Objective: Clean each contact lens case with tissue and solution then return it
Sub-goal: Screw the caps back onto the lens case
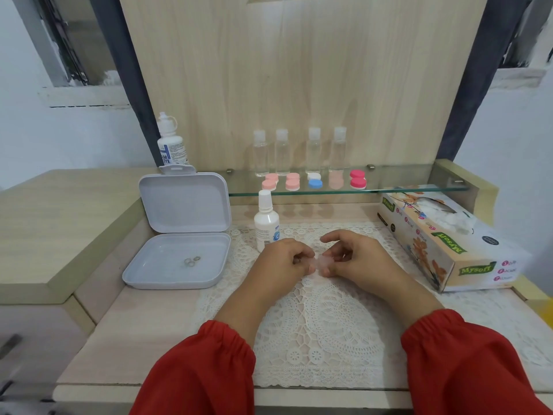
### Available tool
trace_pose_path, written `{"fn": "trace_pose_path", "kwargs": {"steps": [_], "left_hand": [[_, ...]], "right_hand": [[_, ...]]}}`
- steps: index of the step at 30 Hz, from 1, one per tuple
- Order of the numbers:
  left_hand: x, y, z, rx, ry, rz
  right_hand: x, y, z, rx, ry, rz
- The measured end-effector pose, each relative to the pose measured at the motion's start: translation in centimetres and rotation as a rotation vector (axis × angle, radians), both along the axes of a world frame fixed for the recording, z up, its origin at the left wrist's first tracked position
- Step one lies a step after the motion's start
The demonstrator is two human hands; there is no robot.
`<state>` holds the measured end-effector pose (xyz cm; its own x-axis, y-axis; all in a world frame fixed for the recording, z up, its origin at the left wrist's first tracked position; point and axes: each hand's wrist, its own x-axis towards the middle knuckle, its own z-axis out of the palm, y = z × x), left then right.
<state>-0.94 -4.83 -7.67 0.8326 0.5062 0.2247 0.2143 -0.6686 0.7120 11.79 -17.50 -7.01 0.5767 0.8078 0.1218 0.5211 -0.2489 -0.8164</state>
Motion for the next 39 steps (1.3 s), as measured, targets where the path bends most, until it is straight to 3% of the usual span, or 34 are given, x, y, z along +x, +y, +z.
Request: {"fn": "trace_pose_path", "kwargs": {"steps": [18, 27, 33, 39], "left_hand": [[-0.1, 0.0, 0.0, -0.042, 0.003, 0.005], [0.0, -0.1, 0.1, 0.018, 0.022, 0.0], [-0.4, 0.0, 0.1, 0.094, -0.033, 0.034], [-0.8, 0.2, 0.3, 0.155, -0.073, 0.134]], "right_hand": [[0.2, -0.4, 0.2, -0.011, 0.06, 0.062], [0.6, -0.4, 0.1, -0.027, -0.022, 0.064], [0.3, -0.9, 0.0, 0.08, -0.047, 0.019], [0.5, -1.0, 0.7, 0.32, -0.129, -0.211]]}}
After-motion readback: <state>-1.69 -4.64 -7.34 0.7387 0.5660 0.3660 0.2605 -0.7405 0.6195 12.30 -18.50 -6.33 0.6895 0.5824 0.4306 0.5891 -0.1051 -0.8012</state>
